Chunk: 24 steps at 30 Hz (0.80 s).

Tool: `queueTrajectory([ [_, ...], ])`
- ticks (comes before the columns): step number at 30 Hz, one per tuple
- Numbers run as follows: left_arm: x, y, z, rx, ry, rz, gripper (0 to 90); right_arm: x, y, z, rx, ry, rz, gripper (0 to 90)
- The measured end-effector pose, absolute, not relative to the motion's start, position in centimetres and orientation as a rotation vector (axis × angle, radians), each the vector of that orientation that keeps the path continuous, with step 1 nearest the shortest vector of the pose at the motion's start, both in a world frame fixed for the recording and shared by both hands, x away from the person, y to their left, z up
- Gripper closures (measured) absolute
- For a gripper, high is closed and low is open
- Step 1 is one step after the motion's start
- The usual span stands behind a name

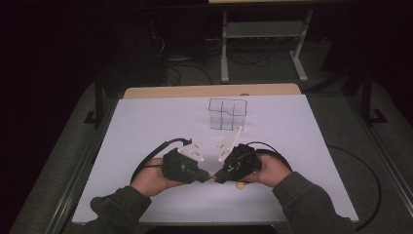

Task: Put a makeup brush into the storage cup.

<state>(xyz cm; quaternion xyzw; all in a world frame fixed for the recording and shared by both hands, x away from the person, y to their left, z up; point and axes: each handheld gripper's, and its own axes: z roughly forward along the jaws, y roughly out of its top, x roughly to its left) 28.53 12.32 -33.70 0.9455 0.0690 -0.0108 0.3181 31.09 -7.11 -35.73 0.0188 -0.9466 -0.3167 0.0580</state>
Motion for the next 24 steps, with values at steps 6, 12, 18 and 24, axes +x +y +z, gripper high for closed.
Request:
queueTrajectory([
  [6, 28.58, 12.33, -33.76, 2.498, 0.180, -0.036, 84.2, 31.20, -6.92, -35.82, 0.048, -2.862, -0.939, 80.3],
  [12, 28.60, 12.40, -33.74, 2.500, 0.180, -0.039, 84.2, 31.24, -6.78, -35.79, 0.061, -2.860, -0.944, 79.0],
  [18, 28.55, 12.35, -33.81, 2.499, 0.182, -0.046, 84.1, 31.09, -6.73, -35.81, 0.066, -2.864, -0.930, 82.2],
  [24, 28.80, 12.81, -33.82, 2.466, 0.210, -0.085, 75.8, 31.04, -6.85, -35.80, 0.077, -2.869, -0.938, 82.7],
])
